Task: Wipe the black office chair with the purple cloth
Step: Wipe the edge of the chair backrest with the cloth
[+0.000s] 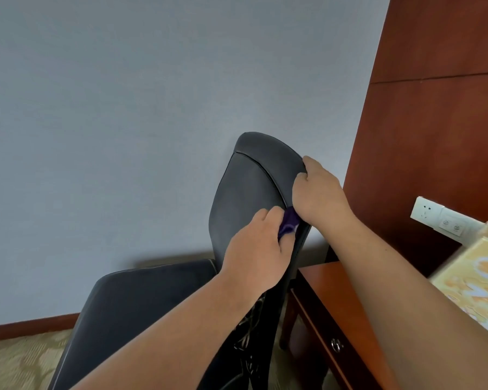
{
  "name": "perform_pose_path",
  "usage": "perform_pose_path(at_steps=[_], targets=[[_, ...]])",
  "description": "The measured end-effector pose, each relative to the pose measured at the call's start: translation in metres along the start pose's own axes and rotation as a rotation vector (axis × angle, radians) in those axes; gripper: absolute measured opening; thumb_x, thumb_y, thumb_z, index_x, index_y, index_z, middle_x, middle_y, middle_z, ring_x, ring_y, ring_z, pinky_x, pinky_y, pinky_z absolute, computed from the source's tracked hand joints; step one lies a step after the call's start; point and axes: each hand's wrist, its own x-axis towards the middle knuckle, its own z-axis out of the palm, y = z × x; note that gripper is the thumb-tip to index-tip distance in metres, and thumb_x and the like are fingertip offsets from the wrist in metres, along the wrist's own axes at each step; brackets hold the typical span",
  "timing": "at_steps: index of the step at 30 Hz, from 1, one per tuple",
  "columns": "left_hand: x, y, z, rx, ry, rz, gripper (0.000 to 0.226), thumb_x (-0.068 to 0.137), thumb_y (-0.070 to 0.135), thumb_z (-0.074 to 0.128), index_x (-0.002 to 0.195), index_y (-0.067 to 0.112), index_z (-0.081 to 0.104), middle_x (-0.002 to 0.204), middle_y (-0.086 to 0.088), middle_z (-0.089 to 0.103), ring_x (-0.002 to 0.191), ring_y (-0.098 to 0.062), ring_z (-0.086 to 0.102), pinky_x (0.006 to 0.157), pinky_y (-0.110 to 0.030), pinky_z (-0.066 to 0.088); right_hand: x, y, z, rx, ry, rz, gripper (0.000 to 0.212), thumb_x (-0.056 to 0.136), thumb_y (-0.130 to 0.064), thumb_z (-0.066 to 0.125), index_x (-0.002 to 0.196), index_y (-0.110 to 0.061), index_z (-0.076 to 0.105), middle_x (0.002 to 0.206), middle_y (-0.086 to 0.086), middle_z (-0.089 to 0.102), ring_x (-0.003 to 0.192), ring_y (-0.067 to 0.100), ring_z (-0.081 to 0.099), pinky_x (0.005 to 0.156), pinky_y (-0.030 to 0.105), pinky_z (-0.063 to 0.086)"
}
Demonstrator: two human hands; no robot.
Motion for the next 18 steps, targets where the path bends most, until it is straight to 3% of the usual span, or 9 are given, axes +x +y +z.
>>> perform_pose_path(at_steps=[4,6,10,14,17,18], targets=[[-0.01,-0.013,-0.002,0.139,-0.094,0.036,0.013,0.102,0.037,0.043,0.108,0.026,0.045,0.093,0.011,0.046,0.07,-0.014,0.051,0.058,-0.027,0.04,0.001,0.003,-0.003,0.011,-0.043,0.004,0.055,0.103,-0.015,0.03,0.158,-0.014,0.026,0.15,0.009,0.046,0.126,0.027,0.05,0.097,0.031,0.041],[-0.017,-0.02,0.0,0.13,-0.124,-0.008,0.012,0.101,0.038,0.042,0.105,0.026,0.043,0.092,0.01,0.047,0.07,-0.014,0.053,0.06,-0.029,0.042,0.001,0.001,-0.003,0.03,-0.049,0.014,0.056,0.104,-0.017,0.029,0.16,-0.017,0.024,0.156,0.007,0.041,0.131,0.027,0.048,0.105,0.032,0.041],[-0.017,-0.02,0.003,-0.005,-0.104,-0.134,0.021,0.102,0.042,0.041,0.091,0.024,0.042,0.082,0.009,0.049,0.068,-0.012,0.053,0.06,-0.031,0.043,0.0,0.0,-0.001,0.018,-0.033,0.004,0.054,0.103,-0.015,0.03,0.157,-0.015,0.029,0.15,0.01,0.047,0.111,0.024,0.053,0.085,0.024,0.036],[0.004,-0.004,-0.002,-0.126,0.01,-0.164,0.02,0.101,0.042,0.043,0.093,0.024,0.049,0.083,0.007,0.055,0.072,-0.014,0.057,0.066,-0.037,0.052,0.002,0.003,0.002,-0.013,-0.016,-0.005,0.052,0.104,-0.014,0.029,0.156,-0.013,0.03,0.151,0.011,0.047,0.115,0.027,0.052,0.085,0.023,0.032],[0.014,0.005,-0.003,-0.126,0.078,-0.145,0.015,0.1,0.036,0.045,0.093,0.023,0.048,0.084,0.008,0.054,0.071,-0.012,0.055,0.061,-0.032,0.047,0.004,0.004,0.004,-0.023,-0.004,-0.002,0.049,0.103,-0.013,0.029,0.151,-0.009,0.036,0.144,0.015,0.052,0.104,0.027,0.051,0.081,0.025,0.032],[0.013,0.006,-0.001,-0.101,0.08,-0.132,0.016,0.101,0.037,0.044,0.093,0.023,0.046,0.084,0.008,0.053,0.07,-0.013,0.054,0.06,-0.032,0.046,0.004,0.006,0.004,-0.03,-0.004,-0.001,0.049,0.103,-0.014,0.029,0.152,-0.01,0.035,0.144,0.014,0.052,0.108,0.028,0.052,0.081,0.025,0.032]])
